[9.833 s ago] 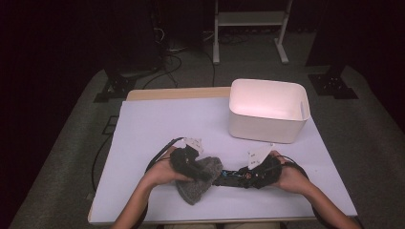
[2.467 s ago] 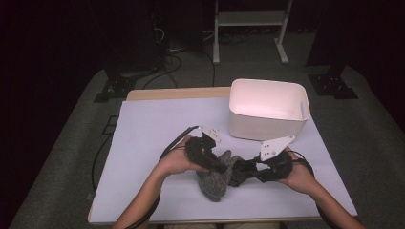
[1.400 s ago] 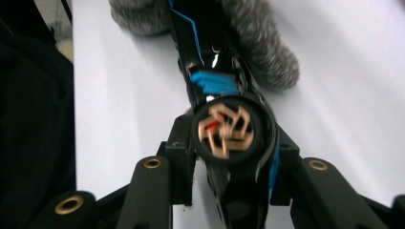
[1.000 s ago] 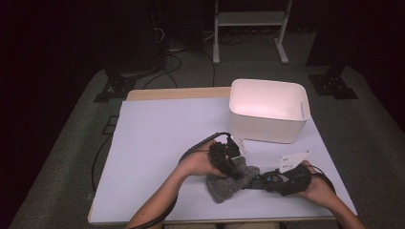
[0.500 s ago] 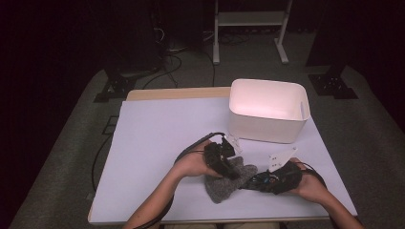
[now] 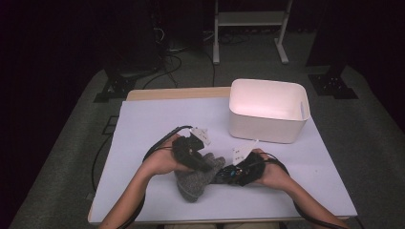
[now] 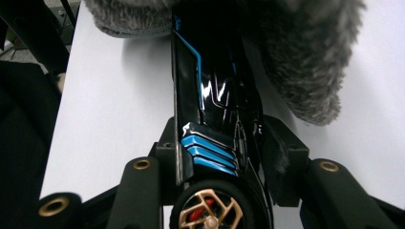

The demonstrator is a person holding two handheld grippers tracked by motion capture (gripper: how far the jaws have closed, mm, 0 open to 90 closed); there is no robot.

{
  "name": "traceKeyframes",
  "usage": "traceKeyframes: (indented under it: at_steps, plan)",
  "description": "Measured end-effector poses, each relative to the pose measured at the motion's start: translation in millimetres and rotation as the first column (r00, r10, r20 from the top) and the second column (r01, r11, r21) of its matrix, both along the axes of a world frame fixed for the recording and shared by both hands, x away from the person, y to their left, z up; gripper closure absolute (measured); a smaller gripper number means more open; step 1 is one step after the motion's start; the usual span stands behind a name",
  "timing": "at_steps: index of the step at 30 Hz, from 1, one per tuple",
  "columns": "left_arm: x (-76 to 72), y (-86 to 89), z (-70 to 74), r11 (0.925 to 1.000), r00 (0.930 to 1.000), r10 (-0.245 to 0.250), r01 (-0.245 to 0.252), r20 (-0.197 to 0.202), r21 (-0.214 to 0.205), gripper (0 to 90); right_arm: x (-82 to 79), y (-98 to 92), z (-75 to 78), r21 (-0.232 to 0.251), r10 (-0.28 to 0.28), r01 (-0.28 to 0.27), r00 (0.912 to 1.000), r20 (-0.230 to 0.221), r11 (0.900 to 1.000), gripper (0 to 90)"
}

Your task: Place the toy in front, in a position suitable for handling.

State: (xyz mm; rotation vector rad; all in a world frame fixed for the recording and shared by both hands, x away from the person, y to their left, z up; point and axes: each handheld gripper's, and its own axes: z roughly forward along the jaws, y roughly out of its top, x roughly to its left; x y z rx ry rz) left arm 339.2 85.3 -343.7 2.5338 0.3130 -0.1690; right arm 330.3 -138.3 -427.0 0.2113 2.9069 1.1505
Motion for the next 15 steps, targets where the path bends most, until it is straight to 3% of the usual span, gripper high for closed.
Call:
traceKeyframes:
  at_steps: [6, 10, 15]
  plan:
    - [-0.3, 5.6, -17.8, 0.9998, 0.9996, 0.013, -0.013, -0.025, 0.012, 79.2, 1.9, 21.3, -6.5, -0.03, 0.031, -0.031, 0.9995, 0.003, 0.9991, 55.6]
    - [1.0, 2.0, -24.2, 0.9999, 0.9991, 0.01, -0.01, -0.042, -0.004, 79.0, 3.5, 18.3, -9.5, -0.014, 0.021, -0.021, 0.9996, -0.02, 0.9997, 55.4]
    - [-1.3, -0.1, -23.7, 0.9999, 0.9995, 0.013, -0.013, -0.028, 0.003, 76.1, 3.2, 10.6, -10.0, -0.007, 0.002, -0.002, 0.9991, -0.042, 1.0, 51.5]
